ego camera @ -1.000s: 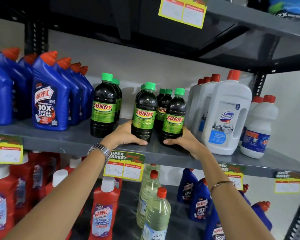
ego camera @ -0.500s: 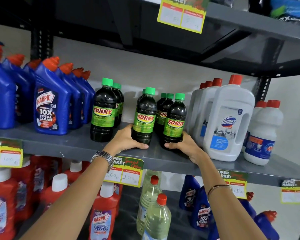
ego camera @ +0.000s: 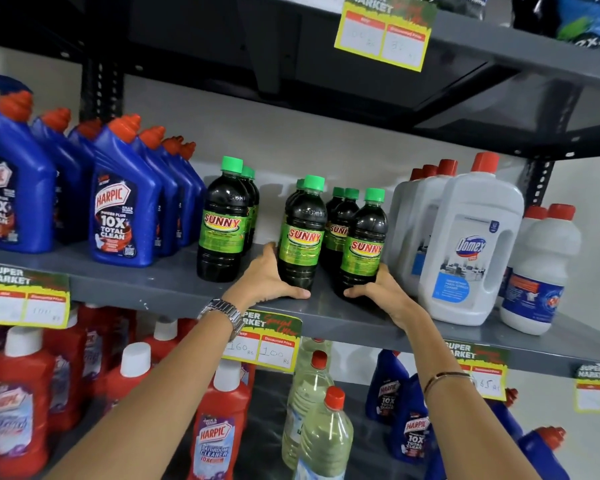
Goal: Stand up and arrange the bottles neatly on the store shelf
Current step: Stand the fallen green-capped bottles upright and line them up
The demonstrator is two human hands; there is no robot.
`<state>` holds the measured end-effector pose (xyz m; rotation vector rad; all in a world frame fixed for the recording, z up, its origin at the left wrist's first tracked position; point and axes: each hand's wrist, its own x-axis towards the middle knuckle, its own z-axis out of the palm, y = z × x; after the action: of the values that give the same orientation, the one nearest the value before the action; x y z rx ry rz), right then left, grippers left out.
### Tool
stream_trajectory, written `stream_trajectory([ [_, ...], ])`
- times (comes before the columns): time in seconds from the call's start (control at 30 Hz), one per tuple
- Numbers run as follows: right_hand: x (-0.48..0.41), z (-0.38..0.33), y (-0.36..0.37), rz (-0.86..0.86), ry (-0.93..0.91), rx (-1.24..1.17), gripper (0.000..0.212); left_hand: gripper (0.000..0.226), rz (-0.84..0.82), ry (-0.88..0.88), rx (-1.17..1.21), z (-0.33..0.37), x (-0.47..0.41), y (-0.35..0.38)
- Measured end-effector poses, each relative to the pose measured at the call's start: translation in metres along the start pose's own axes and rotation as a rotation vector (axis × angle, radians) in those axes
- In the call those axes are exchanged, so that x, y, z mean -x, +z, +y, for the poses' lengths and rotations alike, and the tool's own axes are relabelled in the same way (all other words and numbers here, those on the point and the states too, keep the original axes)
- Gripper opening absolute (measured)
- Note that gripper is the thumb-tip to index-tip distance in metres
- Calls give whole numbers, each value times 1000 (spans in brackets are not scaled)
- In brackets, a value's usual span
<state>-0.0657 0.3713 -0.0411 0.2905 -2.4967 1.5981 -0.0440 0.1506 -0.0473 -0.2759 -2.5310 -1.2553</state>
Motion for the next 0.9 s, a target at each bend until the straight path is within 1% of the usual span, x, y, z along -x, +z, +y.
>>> stream_trajectory([
  [0.07, 5, -2, 0, 20, 15, -16, 91, 122, 57, 52, 8, 1, 11, -2],
  [0.1, 10, -2, 0, 64, 7, -41, 95, 119, 119, 91, 30, 0, 18, -3],
  [0.13, 15, -2, 1, 149, -24, -63, 96, 111, 214, 154, 50, -3, 27, -6],
  [0.17, 22, -1, 3, 276, -78, -56, 94, 100, 335, 236, 45, -8, 37, -10],
  [0.2, 31, -1, 7, 417, -153, -24, 87, 89, 467, 318, 0, -12, 47, -16],
  [0.23, 40, -2, 14, 544, -249, 4, 73, 81, 594, 385, -63, -16, 54, -24],
  [0.27, 48, -8, 24, 627, -335, 4, 57, 77, 703, 427, -111, -21, 57, -33],
  [0.3, 55, -15, 36, 629, -390, 2, 46, 78, 785, 432, -138, -26, 58, -43],
  [0.33, 58, -23, 49, 567, -404, 49, 43, 83, 824, 394, -149, -32, 54, -54],
  [0.37, 54, -29, 62, 471, -368, 159, 51, 92, 807, 320, -141, -38, 48, -62],
  [0.4, 46, -34, 73, 362, -304, 281, 68, 103, 726, 224, -107, -44, 40, -69],
  [0.43, 37, -38, 83, 273, -225, 351, 86, 112, 599, 134, -54, -50, 32, -75],
  [0.47, 27, -43, 90, 206, -139, 334, 100, 118, 457, 66, 2, -55, 25, -80],
  [0.5, 19, -47, 96, 158, -57, 237, 103, 119, 318, 16, 49, -59, 19, -84],
  [0.53, 12, -50, 99, 127, 1, 116, 98, 115, 205, -8, 79, -63, 14, -87],
  [0.6, 5, -50, 100, 121, 50, -29, 89, 99, 80, 15, 79, -71, 7, -94],
  [0.67, 3, -46, 99, 148, 52, -36, 93, 90, 39, 39, 102, -79, 4, -100],
  [0.73, 4, -44, 99, 176, 36, -12, 94, 87, 15, 32, 160, -84, 3, -104],
  [0.9, 13, -51, 105, 151, -42, 86, 81, 86, 54, 53, 163, -85, 5, -103],
])
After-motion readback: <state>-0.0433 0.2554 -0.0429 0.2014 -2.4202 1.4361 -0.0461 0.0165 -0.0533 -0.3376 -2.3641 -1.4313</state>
